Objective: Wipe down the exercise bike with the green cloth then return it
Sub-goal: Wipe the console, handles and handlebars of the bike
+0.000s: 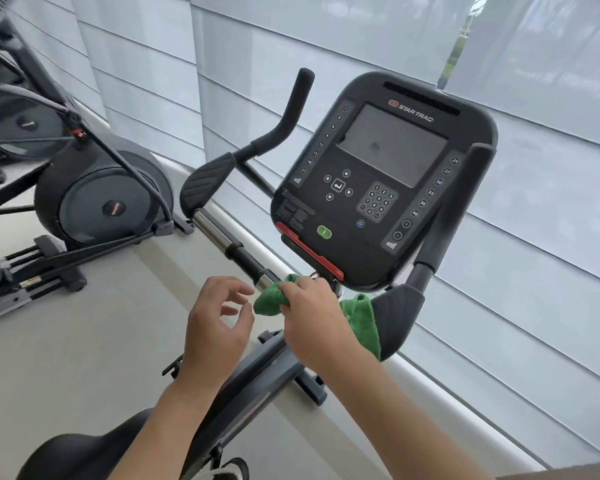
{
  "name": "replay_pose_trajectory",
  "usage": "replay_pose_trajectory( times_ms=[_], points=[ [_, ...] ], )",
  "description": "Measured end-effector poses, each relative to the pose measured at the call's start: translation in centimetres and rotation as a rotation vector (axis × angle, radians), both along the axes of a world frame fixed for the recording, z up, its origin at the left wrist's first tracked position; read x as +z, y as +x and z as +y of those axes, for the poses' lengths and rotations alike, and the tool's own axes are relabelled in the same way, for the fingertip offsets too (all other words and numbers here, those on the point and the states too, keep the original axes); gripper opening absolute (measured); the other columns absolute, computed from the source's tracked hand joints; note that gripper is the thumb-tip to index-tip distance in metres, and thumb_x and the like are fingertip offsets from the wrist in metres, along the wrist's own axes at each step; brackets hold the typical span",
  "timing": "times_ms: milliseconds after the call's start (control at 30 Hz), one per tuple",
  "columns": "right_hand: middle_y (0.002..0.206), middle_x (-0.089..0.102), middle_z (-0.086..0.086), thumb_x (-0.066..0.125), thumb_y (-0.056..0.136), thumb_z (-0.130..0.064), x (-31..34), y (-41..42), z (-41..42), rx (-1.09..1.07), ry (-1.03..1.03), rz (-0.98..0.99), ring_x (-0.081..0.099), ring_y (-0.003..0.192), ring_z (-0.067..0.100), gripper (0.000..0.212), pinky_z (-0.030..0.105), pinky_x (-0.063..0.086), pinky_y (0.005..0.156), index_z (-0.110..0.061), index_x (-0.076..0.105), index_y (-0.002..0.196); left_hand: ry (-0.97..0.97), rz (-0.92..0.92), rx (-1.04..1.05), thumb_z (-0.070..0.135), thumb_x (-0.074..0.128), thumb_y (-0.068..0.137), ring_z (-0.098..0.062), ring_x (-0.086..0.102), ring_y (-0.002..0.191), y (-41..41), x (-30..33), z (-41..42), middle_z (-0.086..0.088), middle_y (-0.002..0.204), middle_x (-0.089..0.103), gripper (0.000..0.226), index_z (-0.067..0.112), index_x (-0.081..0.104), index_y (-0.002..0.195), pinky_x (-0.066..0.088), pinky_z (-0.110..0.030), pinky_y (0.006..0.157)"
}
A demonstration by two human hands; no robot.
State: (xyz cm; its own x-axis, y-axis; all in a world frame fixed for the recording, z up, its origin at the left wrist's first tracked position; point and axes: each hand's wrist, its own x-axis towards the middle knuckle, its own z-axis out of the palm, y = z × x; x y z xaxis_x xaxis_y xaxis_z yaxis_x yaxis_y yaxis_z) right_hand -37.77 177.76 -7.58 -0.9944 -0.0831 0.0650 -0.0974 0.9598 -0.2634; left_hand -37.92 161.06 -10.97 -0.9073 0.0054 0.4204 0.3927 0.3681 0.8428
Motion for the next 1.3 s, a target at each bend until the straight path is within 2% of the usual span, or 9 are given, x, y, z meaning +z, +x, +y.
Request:
replay_pose_trajectory(
  times_ms=[200,333,433,600,700,767,900,1033,1300],
  points=[
    [0.141,0.051,0.018,0.057,0.1,-0.011,-1.4,-5.4,-3.8,0.104,0.081,0.077,0.046,0.122,0.035,0.059,0.045,0.043,0.103,-0.005,0.038,0.156,-0.015,-0.013,0.06,-0.005,0.068,0.09,-0.012,0.066,0.1,-1.2,-1.4,-2.8,0.007,0.108,0.063,0.025,0.017,0.068,0.102,0.061,-0.033,0.08],
    [0.131,0.053,0.019,0.054,0.096,-0.011,-1.9,-10.4,-8.3,0.069,0.326,0.11,0.053,0.113,0.035,0.06,0.042,0.048,0.083,0.002,0.033,0.151,-0.043,-0.038,0.083,-0.008,0.066,0.089,-0.011,0.065,0.099,-1.3,-1.8,-4.9,0.01,0.106,0.062,0.028,0.018,0.068,0.1,0.06,-0.03,0.08],
    [0.122,0.056,0.017,0.053,0.093,-0.007,-1.8,-13.7,-10.5,0.029,0.364,0.126,0.055,0.107,0.035,0.049,0.042,0.045,0.075,0.002,0.041,0.139,-0.049,-0.055,0.106,-0.008,0.065,0.089,-0.012,0.065,0.097,-1.3,-2.0,-6.7,0.01,0.105,0.062,0.028,0.018,0.068,0.098,0.059,-0.029,0.08],
    [0.121,0.057,0.015,0.055,0.093,-0.005,-0.8,-19.1,-13.3,0.062,0.31,0.088,0.056,0.112,0.036,0.038,0.049,0.053,0.088,-0.001,0.047,0.13,-0.08,-0.087,0.148,-0.007,0.065,0.09,-0.012,0.066,0.096,0.0,-2.7,-9.1,0.015,0.104,0.061,0.028,0.02,0.068,0.093,0.06,-0.029,0.079],
    [0.125,0.056,0.014,0.06,0.092,-0.003,-0.4,-20.9,-15.0,0.044,0.266,0.038,0.053,0.12,0.036,0.046,0.053,0.05,0.097,0.001,0.046,0.135,-0.108,-0.099,0.152,-0.008,0.066,0.089,-0.012,0.066,0.096,1.3,-2.7,-10.3,0.018,0.104,0.061,0.031,0.022,0.067,0.092,0.06,-0.031,0.077],
    [0.123,0.056,0.015,0.06,0.091,-0.003,-0.6,-20.5,-14.9,0.054,0.269,0.06,0.053,0.118,0.037,0.043,0.053,0.049,0.098,0.001,0.048,0.132,-0.118,-0.103,0.167,-0.008,0.065,0.09,-0.013,0.067,0.094,1.9,-2.6,-11.2,0.017,0.103,0.062,0.031,0.023,0.068,0.092,0.06,-0.033,0.077],
    [0.114,0.059,0.016,0.053,0.099,-0.011,-1.0,-17.7,-11.5,0.095,0.176,0.118,0.055,0.106,0.035,0.023,0.04,0.042,0.079,-0.004,0.056,0.12,-0.116,-0.106,0.186,-0.005,0.065,0.09,-0.011,0.066,0.091,2.9,-2.1,-12.1,0.015,0.102,0.064,0.029,0.023,0.068,0.092,0.059,-0.027,0.078],
    [0.109,0.062,0.012,0.049,0.108,-0.027,-1.1,-11.4,-6.7,0.085,0.124,0.121,0.054,0.094,0.028,0.026,0.039,0.044,0.073,-0.007,0.058,0.122,-0.09,-0.122,0.183,-0.005,0.064,0.09,-0.012,0.066,0.089,3.6,-1.2,-11.1,0.015,0.1,0.065,0.029,0.023,0.068,0.09,0.058,-0.023,0.078],
    [0.1,0.061,0.0,0.052,0.106,-0.032,-0.4,-3.0,0.5,0.066,0.053,0.103,0.057,0.088,0.024,0.02,0.035,0.041,0.068,-0.015,0.061,0.112,-0.133,-0.036,0.097,-0.003,0.064,0.093,-0.009,0.065,0.091,4.4,2.5,-3.8,0.012,0.1,0.065,0.024,0.021,0.069,0.095,0.054,-0.012,0.076]
  ],
)
